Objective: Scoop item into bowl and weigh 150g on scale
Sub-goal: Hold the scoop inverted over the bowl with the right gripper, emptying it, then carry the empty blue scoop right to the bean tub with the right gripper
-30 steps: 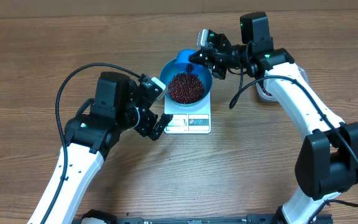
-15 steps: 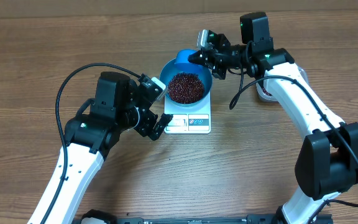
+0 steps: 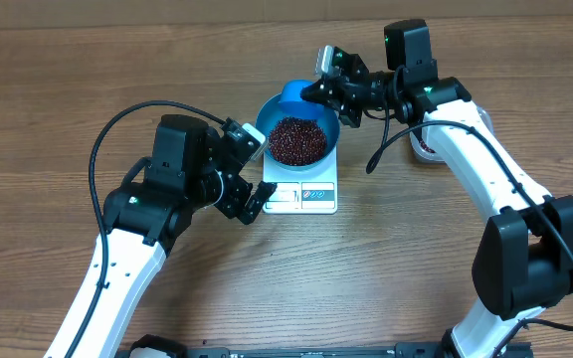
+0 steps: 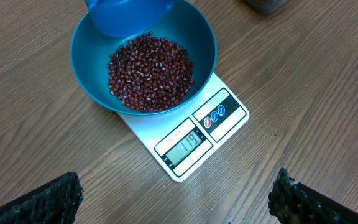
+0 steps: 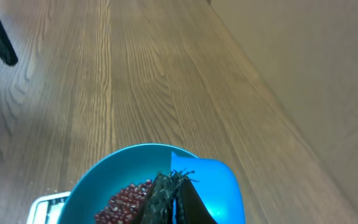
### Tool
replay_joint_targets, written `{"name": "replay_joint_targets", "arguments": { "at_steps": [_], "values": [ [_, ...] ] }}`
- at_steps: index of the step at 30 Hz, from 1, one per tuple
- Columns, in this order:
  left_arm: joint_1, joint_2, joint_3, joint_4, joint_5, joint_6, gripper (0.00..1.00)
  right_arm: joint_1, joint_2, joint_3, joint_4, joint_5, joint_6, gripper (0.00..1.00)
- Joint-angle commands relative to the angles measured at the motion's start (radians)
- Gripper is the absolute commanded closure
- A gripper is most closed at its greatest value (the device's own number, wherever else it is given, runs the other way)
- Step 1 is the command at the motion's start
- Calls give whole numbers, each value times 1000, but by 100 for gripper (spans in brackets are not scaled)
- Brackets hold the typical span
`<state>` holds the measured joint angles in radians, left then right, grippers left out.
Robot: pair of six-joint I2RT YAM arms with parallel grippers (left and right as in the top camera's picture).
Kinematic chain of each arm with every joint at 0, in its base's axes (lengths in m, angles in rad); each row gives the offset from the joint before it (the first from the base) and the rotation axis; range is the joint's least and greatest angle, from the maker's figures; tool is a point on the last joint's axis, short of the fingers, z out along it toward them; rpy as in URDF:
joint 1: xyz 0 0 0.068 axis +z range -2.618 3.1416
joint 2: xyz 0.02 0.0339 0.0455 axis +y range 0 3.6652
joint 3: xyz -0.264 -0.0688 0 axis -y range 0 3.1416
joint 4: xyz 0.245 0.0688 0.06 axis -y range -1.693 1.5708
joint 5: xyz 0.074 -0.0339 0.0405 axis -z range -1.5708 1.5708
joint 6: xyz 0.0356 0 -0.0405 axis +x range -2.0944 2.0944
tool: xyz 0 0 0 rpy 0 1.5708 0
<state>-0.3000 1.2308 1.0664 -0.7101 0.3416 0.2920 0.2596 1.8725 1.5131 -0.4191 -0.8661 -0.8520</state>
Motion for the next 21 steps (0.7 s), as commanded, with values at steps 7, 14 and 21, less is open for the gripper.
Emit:
{"name": "replay_joint_targets", "arguments": {
  "at_steps": [7, 14, 21],
  "values": [
    [4, 6, -10, 3, 18, 15, 0, -1, -32, 26, 11, -22, 232, 96],
    [4, 6, -10, 3, 18, 15, 0, -9, -45, 26, 83, -20, 442, 96],
    [4, 6, -10, 3, 18, 15, 0, -52, -72, 26, 170, -10, 781, 96]
  ]
}}
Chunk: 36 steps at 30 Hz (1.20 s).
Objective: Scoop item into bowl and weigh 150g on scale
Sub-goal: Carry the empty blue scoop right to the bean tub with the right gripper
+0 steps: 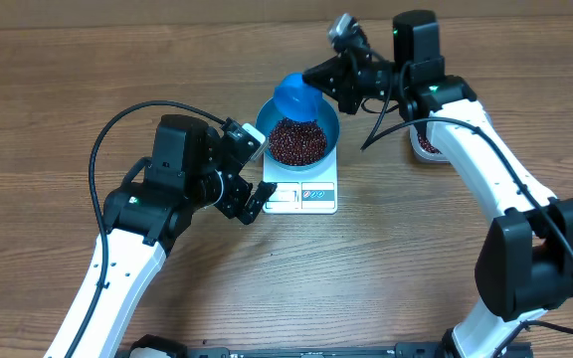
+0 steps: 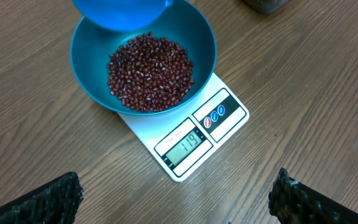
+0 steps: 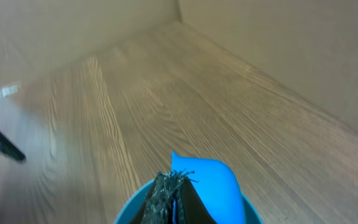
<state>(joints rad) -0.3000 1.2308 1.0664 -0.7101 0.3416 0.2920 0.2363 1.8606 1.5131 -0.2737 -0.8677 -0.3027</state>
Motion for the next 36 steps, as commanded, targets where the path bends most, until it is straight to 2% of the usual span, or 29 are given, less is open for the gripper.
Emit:
{"name": "replay_joint_targets", "arguments": {
  "at_steps": [1, 8, 14, 18, 25, 36],
  "values": [
    [4, 6, -10, 3, 18, 15, 1, -36, -63, 26, 27, -6, 269, 96],
    [4, 6, -10, 3, 18, 15, 1, -133, -97, 26, 34, 37, 611, 96],
    [4, 6, -10, 3, 18, 15, 0, -244, -105, 26, 16, 37, 784, 96],
    [4, 6, -10, 3, 18, 15, 1, -317, -105, 26, -38, 49, 800, 96],
    [4, 6, -10, 3, 18, 15, 0, -413, -105, 26, -209, 241, 795, 96],
    [4, 6, -10, 3, 18, 15, 0, -438, -122, 26, -367, 576, 766, 96]
  ]
}}
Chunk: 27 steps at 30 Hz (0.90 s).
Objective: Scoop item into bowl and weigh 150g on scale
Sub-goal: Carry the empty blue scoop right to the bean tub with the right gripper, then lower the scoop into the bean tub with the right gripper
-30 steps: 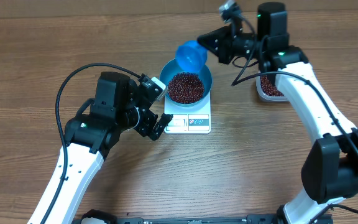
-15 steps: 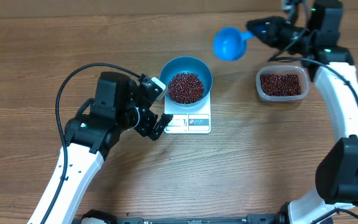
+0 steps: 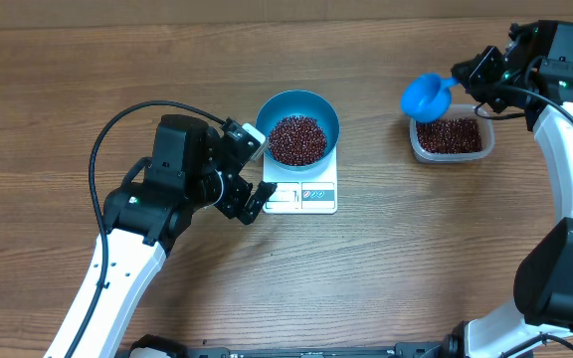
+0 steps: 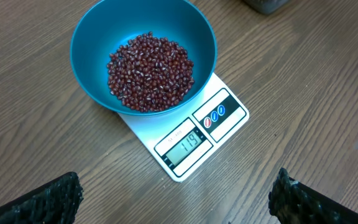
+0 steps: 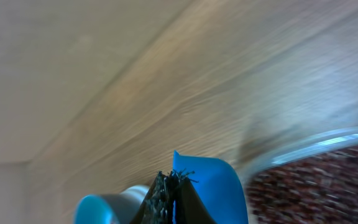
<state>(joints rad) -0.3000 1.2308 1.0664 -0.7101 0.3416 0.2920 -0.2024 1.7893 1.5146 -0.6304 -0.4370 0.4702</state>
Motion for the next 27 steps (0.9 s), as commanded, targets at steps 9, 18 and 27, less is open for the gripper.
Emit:
{"name": "replay_joint_targets", "arguments": {
  "at_steps": [9, 18, 27],
  "values": [
    [4, 6, -10, 3, 18, 15, 1, 1, -64, 25, -23, 231, -63, 96],
    [4, 6, -10, 3, 18, 15, 1, 1, -64, 25, -62, 255, -169, 96],
    [4, 6, -10, 3, 18, 15, 0, 23, -64, 25, -114, 265, -277, 96]
  ]
}}
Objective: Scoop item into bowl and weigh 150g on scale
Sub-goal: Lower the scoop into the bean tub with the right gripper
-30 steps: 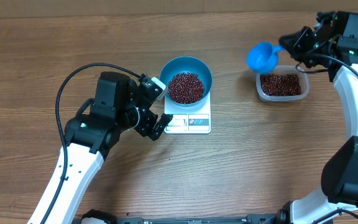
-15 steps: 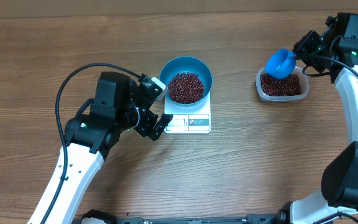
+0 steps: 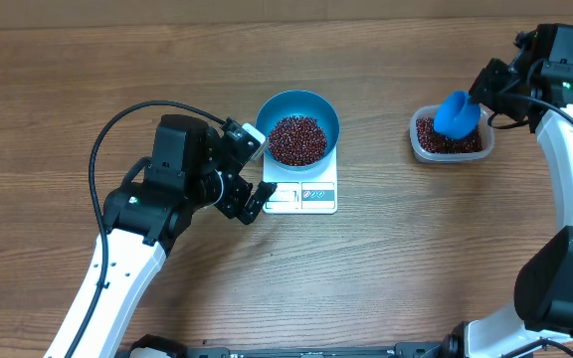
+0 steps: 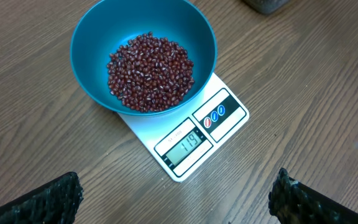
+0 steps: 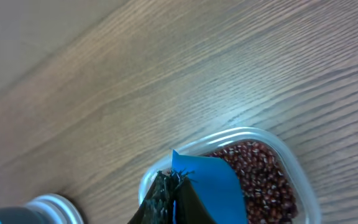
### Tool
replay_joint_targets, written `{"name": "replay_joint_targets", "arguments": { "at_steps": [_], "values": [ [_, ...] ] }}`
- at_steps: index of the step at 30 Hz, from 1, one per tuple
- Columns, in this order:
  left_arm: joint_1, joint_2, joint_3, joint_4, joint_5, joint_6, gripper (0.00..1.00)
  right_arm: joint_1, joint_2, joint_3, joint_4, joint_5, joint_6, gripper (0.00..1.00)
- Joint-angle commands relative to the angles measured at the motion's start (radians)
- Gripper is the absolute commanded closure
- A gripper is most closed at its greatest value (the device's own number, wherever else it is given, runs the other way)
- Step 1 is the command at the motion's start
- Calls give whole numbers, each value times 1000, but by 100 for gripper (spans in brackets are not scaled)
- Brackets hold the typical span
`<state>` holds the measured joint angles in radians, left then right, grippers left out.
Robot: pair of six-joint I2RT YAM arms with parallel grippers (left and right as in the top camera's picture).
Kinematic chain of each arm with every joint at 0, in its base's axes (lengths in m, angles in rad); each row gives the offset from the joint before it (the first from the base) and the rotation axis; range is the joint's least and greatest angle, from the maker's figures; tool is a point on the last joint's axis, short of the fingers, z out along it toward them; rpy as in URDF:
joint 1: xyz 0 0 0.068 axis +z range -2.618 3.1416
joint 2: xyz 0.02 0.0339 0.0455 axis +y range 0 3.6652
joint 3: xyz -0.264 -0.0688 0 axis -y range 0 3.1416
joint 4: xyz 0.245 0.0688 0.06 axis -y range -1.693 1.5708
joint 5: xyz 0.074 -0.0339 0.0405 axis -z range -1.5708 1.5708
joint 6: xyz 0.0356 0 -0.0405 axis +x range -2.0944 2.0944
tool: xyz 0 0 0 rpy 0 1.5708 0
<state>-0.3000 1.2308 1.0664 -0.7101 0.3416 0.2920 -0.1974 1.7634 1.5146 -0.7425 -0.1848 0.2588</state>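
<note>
A blue bowl point(image 3: 298, 119) of red beans point(image 4: 150, 71) rests on the white scale point(image 4: 188, 127), whose display point(image 4: 187, 140) reads 119. My right gripper point(image 5: 174, 199) is shut on the blue scoop point(image 3: 457, 114), which is tipped down into the clear container point(image 3: 451, 136) of red beans point(image 5: 263, 177) at the right. My left gripper point(image 4: 176, 196) stays open above the table in front of the scale, with nothing between its fingers.
A round lid or jar top point(image 5: 39, 210) shows at the lower left of the right wrist view. A black cable point(image 3: 132, 114) arcs over the left arm. The table's far edge runs along the top.
My right gripper has lowered the scoop from above the container's left edge into the beans inside it. The left arm, bowl and scale reading are unchanged.
My right gripper held the scoop over the bowl's far rim with the scale at 119. Then the scoop stood higher above the bowl. Later it was over by the container at the right, and now it is dipped into the beans there.
</note>
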Motion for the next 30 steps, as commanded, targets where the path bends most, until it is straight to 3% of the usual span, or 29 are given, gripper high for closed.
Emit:
{"name": "replay_joint_targets", "arguments": {
  "at_steps": [1, 24, 30],
  "values": [
    [4, 6, -10, 3, 18, 15, 0, 23, -38, 25, -8, 13, -82, 96],
    [4, 6, -10, 3, 18, 15, 0, 58, -35, 23, -84, 53, -193, 96],
    [4, 6, -10, 3, 18, 15, 1, 58, -35, 16, -114, 53, -193, 87]
  ]
}}
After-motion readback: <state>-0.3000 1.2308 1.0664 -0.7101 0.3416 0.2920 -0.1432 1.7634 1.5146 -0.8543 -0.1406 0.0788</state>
